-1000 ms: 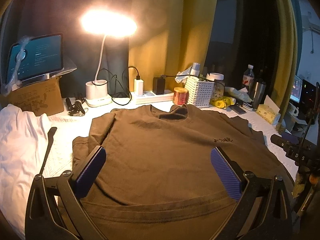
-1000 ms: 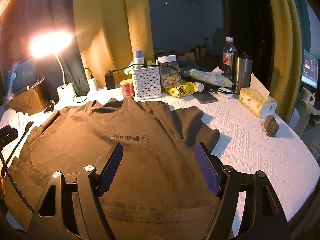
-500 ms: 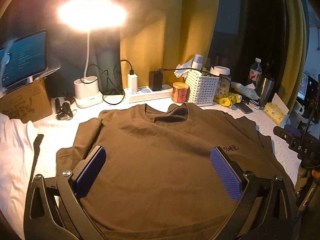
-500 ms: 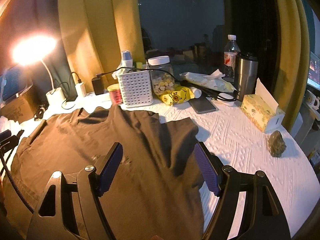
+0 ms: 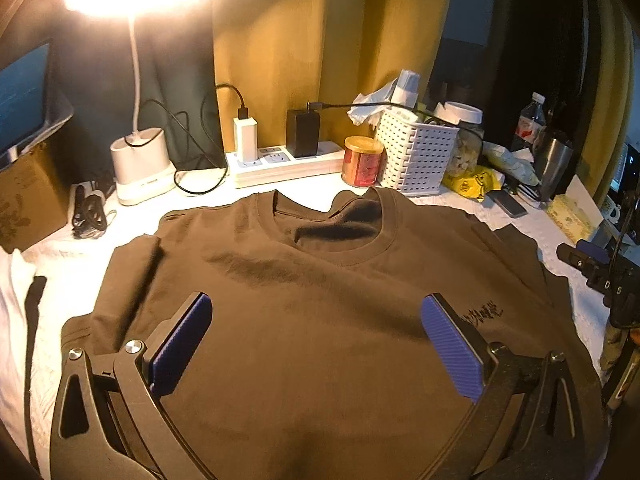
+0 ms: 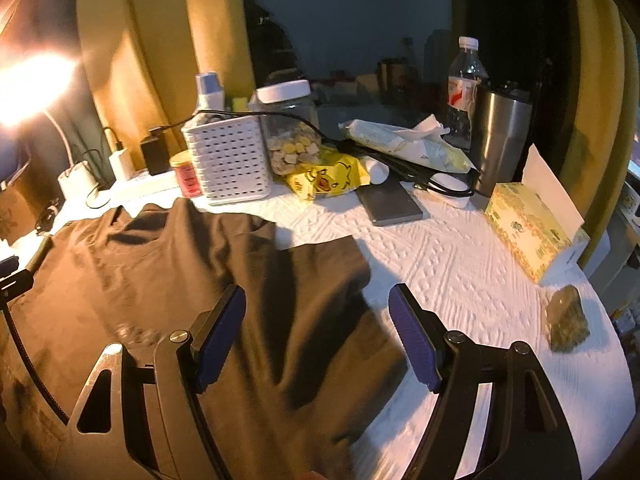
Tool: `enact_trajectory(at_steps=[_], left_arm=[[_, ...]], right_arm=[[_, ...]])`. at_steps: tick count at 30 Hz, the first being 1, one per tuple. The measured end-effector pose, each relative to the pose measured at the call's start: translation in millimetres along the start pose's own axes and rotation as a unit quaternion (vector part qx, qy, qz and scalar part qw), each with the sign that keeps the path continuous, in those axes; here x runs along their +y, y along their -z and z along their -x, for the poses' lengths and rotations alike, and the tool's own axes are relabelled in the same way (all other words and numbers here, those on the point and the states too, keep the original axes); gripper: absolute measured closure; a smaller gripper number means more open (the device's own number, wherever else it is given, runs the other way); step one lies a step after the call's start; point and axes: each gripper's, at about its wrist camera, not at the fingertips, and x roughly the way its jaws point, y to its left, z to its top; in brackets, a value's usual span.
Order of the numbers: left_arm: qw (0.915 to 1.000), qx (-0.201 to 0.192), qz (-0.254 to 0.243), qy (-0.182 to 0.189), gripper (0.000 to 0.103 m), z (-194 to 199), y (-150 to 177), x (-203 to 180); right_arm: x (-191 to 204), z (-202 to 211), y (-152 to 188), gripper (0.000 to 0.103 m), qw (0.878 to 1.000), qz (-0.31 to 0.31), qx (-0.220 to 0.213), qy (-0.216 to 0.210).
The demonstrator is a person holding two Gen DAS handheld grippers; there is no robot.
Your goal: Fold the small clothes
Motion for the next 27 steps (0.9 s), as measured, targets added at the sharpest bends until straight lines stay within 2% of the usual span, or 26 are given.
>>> enact_trajectory(at_steps=[6, 15, 18, 23, 24, 25, 27], left_arm=[[0.9998, 0.019, -0.001, -0.006, 0.001, -24.6, -7.1, -0.7], [0.9987, 0.046, -0.002, -0.021, 0.001, -53.5, -13.6, 1.7], [0.9984, 0.051, -0.002, -0.023, 0.001, -58.5, -14.8, 3.2], [0.9979, 0.060, -0.001, -0.022, 0.001, -63.4, -13.6, 4.8], [0.9979, 0.061, -0.001, -0.021, 0.001, -63.7, -13.2, 4.5], [0.9980, 0.061, -0.001, -0.019, 0.001, -63.5, -12.9, 4.4], [0.9981, 0.060, -0.002, -0.016, 0.001, -62.2, -12.8, 3.8]], right_arm=[[-22.5, -31.4, -15.9, 0.026, 1.000, -0.001, 0.016, 0.007], [-47.9, -86.4, -26.8, 0.026, 0.997, -0.014, 0.072, -0.004], [-49.8, -101.9, -24.4, 0.026, 0.995, -0.015, 0.097, -0.017], [-40.2, -106.9, -22.9, 0.030, 0.994, 0.007, 0.105, -0.015], [-37.7, -106.9, -22.5, 0.036, 0.994, 0.013, 0.105, -0.009], [-35.3, -106.4, -22.2, 0.050, 0.994, 0.019, 0.104, -0.008], [-30.1, -105.5, -21.7, 0.060, 0.994, 0.029, 0.102, -0.012]])
